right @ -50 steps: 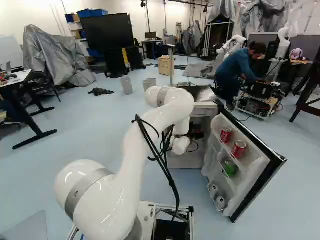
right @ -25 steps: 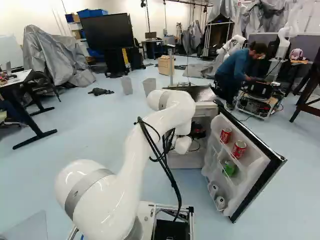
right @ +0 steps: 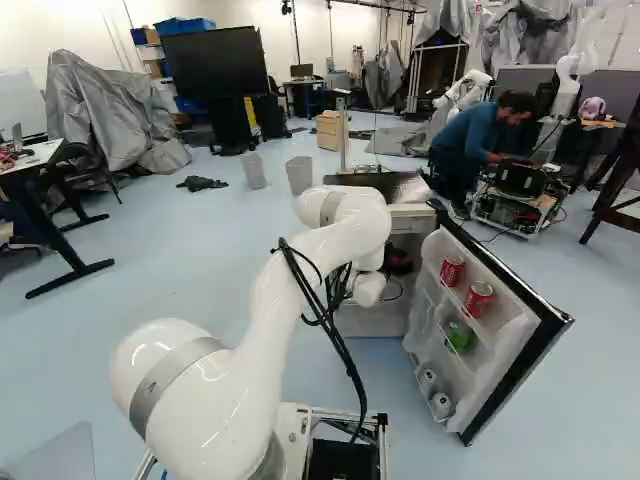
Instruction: Grab a drink from the fridge
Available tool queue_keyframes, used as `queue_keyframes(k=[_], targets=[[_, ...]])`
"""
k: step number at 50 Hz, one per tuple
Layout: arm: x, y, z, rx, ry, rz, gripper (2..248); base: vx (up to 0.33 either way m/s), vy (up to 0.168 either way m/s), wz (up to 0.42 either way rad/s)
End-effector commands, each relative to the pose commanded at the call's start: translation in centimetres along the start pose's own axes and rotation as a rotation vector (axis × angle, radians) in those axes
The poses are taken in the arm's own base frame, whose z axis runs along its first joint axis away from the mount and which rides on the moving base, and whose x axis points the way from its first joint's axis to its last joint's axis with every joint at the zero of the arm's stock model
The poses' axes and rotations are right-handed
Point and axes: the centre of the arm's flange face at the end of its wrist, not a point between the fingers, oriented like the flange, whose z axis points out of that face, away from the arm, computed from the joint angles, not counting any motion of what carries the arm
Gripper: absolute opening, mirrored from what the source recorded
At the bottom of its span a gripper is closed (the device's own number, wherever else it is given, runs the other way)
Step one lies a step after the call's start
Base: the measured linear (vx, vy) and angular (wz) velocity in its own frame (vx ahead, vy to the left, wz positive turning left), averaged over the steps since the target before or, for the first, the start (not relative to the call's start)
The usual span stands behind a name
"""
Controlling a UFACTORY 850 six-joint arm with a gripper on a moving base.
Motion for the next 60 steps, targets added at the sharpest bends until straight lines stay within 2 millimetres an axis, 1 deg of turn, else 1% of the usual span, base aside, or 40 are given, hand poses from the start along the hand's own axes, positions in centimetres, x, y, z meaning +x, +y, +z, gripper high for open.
queue_keyframes(k=[21, 38, 39, 43, 44, 48, 49, 54, 55, 59, 60], targets=[[-0.4, -0.1, 1.9, 0.002, 0.039, -0.001, 247, 0.0, 0.0, 0.0], [-0.5, 0.1, 2.2, -0.001, 0.044, -0.001, 247, 0.0, 0.0, 0.0], [-0.5, 0.1, 2.2, -0.001, 0.044, -0.001, 240, 0.0, 0.0, 0.0], [-0.5, 0.1, 2.2, -0.001, 0.044, -0.001, 240, 0.0, 0.0, 0.0], [-0.5, 0.1, 2.2, -0.001, 0.044, -0.001, 204, 0.0, 0.0, 0.0], [-0.5, 0.1, 2.2, -0.001, 0.044, -0.001, 204, 0.0, 0.0, 0.0], [-0.5, 0.1, 2.2, -0.001, 0.044, -0.001, 166, 0.0, 0.0, 0.0], [-0.5, 0.1, 2.2, -0.001, 0.044, -0.001, 166, 0.0, 0.0, 0.0], [-0.5, 0.1, 2.2, -0.001, 0.044, -0.001, 128, 0.0, 0.0, 0.0], [-0.5, 0.1, 2.2, -0.001, 0.044, -0.001, 128, 0.0, 0.0, 0.0], [-0.5, 0.1, 2.2, -0.001, 0.044, -0.001, 100, 0.0, 0.0, 0.0]])
